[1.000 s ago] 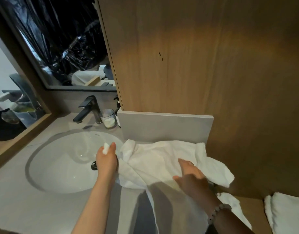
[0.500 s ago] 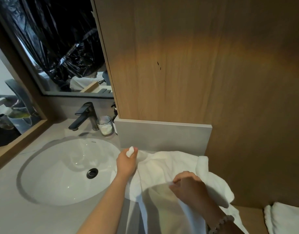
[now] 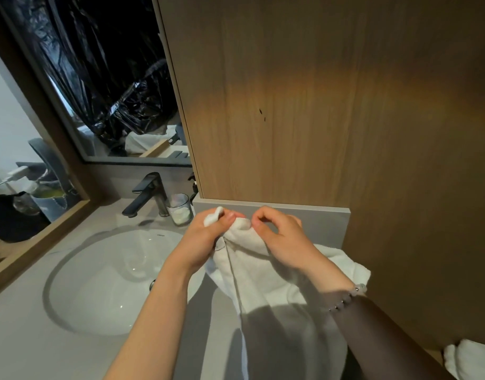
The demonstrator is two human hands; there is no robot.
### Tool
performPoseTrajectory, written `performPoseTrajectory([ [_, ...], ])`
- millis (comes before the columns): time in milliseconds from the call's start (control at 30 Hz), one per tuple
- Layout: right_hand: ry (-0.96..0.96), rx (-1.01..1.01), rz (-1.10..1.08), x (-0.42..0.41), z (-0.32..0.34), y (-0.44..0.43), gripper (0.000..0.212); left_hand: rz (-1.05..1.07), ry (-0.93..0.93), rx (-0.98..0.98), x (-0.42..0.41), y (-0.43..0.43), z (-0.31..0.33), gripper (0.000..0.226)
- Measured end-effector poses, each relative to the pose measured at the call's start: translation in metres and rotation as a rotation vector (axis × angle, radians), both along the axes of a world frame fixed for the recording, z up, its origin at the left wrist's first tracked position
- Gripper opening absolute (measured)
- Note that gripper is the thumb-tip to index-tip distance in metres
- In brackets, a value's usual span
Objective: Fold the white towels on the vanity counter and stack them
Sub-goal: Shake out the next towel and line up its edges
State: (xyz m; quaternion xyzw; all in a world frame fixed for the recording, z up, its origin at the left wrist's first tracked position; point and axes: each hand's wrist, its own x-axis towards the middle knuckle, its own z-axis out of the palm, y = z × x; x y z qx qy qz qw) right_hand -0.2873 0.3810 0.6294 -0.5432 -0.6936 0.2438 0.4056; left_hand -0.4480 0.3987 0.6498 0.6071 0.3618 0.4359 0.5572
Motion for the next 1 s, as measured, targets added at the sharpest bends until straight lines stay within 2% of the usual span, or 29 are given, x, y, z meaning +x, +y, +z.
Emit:
performPoseTrajectory([
  [100,0.141,-0.01,0.067,0.004,-0.009,-0.002,0.02,0.027,-0.043,-0.046,-0.004,-0.002,-0.001,0.015],
  [200,0.189,-0.109,0.024,0.005,-0.01,0.003,0.019,-0.06,-0.092,-0.056,-0.005,-0.006,0.001,0.012],
  [267,0.218,-0.25,0.001,0.006,-0.007,0.009,0.036,-0.154,-0.11,-0.023,-0.005,-0.006,0.003,0.034],
  [333,0.295,-0.364,0.078,0.007,-0.002,0.01,0.035,-0.207,-0.101,0.005,-0.004,-0.006,0.006,0.042],
  [433,0.327,-0.386,0.224,0.007,0.002,0.005,0.02,-0.223,-0.112,0.013,-0.005,-0.005,0.01,0.041],
  [500,0.383,-0.359,0.255,0.008,0.002,0.003,0.027,-0.198,-0.139,0.005,-0.007,-0.006,0.008,0.037],
  [567,0.429,-0.339,0.313,0.01,0.005,0.001,0.043,-0.184,-0.165,-0.007,-0.01,-0.007,0.005,0.026],
  [633,0.413,-0.334,0.371,0.008,0.008,-0.001,0.042,-0.161,-0.195,-0.02,-0.012,-0.007,0.003,0.026],
  [700,0.349,-0.315,0.378,0.008,0.014,-0.002,0.028,-0.099,-0.21,-0.05,-0.015,-0.006,0.002,0.041],
  [833,0.114,-0.176,0.354,0.015,0.031,-0.005,0.013,0.003,-0.243,-0.092,-0.027,-0.004,0.002,0.05],
  [1000,0.098,-0.151,0.403,0.003,0.033,-0.009,0.025,-0.032,-0.257,-0.089,-0.028,-0.005,0.004,0.048],
])
